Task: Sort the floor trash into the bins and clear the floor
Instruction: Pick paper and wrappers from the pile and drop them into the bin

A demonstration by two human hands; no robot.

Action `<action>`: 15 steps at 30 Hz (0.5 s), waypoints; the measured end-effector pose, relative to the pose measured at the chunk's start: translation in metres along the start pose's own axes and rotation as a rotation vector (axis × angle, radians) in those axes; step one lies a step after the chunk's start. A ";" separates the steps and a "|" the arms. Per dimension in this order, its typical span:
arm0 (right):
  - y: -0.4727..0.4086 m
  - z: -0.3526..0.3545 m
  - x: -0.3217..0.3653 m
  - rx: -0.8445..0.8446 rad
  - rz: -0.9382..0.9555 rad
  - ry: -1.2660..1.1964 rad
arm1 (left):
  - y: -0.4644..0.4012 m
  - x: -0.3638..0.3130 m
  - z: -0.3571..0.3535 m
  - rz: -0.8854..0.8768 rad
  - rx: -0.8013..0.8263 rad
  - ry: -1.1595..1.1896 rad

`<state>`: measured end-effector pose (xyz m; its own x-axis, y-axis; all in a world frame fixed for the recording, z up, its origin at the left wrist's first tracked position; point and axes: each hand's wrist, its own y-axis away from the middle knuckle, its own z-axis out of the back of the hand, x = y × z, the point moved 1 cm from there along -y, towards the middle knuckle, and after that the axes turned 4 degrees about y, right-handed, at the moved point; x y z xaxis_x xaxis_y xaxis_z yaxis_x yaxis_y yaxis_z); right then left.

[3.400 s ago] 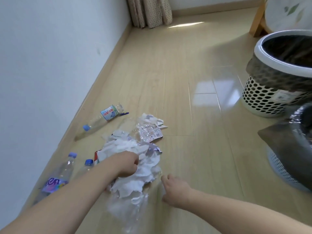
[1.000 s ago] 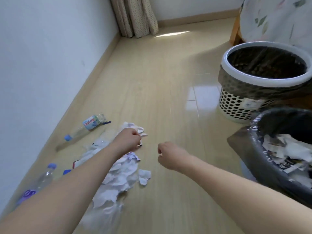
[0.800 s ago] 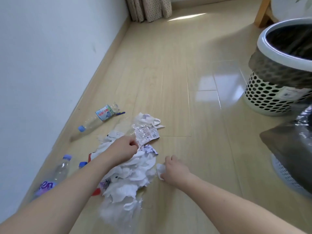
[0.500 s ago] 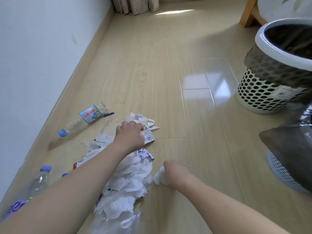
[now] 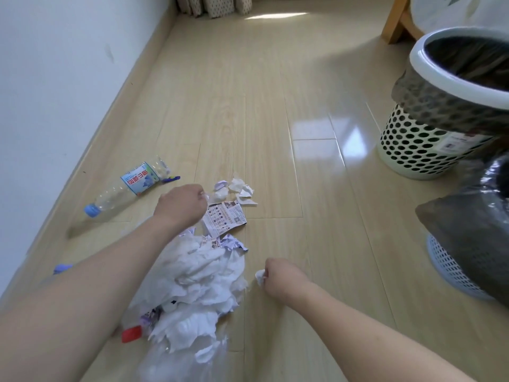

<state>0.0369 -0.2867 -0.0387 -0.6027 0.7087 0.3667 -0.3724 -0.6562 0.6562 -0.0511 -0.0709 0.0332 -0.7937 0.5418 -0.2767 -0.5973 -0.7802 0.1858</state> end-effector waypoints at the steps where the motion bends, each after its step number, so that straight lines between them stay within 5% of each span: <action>1: 0.007 0.011 0.003 -0.007 0.010 -0.009 | 0.004 -0.003 0.013 0.033 -0.004 0.092; 6: 0.044 0.090 0.014 -0.156 0.128 -0.083 | 0.012 -0.032 0.078 0.179 0.005 0.496; 9: 0.075 0.148 0.007 -0.246 0.152 -0.121 | 0.030 -0.068 0.111 0.123 0.084 0.791; 15: 0.148 0.272 -0.069 -0.434 0.050 -0.020 | 0.061 -0.192 0.150 -0.054 0.132 1.001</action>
<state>0.2155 -0.3621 0.2121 -0.6152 0.6752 0.4070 -0.6080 -0.7349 0.3004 0.0473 -0.1756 0.2391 -0.3400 0.0169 -0.9403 -0.6860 -0.6884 0.2357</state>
